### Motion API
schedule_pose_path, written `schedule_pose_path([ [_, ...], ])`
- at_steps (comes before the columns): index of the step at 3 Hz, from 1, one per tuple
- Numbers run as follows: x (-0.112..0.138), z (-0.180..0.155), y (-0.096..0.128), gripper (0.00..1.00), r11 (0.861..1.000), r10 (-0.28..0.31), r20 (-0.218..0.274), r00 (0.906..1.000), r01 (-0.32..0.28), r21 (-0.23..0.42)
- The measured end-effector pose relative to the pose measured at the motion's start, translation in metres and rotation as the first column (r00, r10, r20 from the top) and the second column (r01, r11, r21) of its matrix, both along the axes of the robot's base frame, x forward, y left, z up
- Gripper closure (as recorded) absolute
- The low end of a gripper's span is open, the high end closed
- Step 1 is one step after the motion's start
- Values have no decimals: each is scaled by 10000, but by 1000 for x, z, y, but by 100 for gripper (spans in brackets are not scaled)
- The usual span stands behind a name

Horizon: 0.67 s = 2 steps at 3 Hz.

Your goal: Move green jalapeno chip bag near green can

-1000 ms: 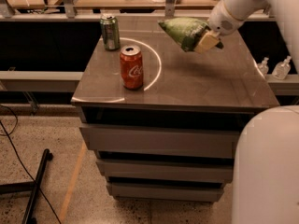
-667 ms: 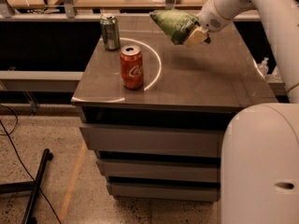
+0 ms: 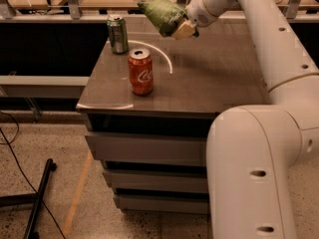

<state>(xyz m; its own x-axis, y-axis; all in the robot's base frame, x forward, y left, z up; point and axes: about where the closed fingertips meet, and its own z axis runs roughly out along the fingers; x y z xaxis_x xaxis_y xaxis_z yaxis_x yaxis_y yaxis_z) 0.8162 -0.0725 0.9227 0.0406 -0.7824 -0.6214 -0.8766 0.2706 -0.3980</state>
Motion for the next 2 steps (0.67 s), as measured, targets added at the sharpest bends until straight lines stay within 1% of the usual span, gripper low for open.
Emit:
schedule_pose_path([
  [1, 13, -7, 31, 100, 9995, -5, -80, 10000, 2, -315],
  [2, 20, -19, 40, 100, 9985, -199, -386, 9991, 179, -527],
])
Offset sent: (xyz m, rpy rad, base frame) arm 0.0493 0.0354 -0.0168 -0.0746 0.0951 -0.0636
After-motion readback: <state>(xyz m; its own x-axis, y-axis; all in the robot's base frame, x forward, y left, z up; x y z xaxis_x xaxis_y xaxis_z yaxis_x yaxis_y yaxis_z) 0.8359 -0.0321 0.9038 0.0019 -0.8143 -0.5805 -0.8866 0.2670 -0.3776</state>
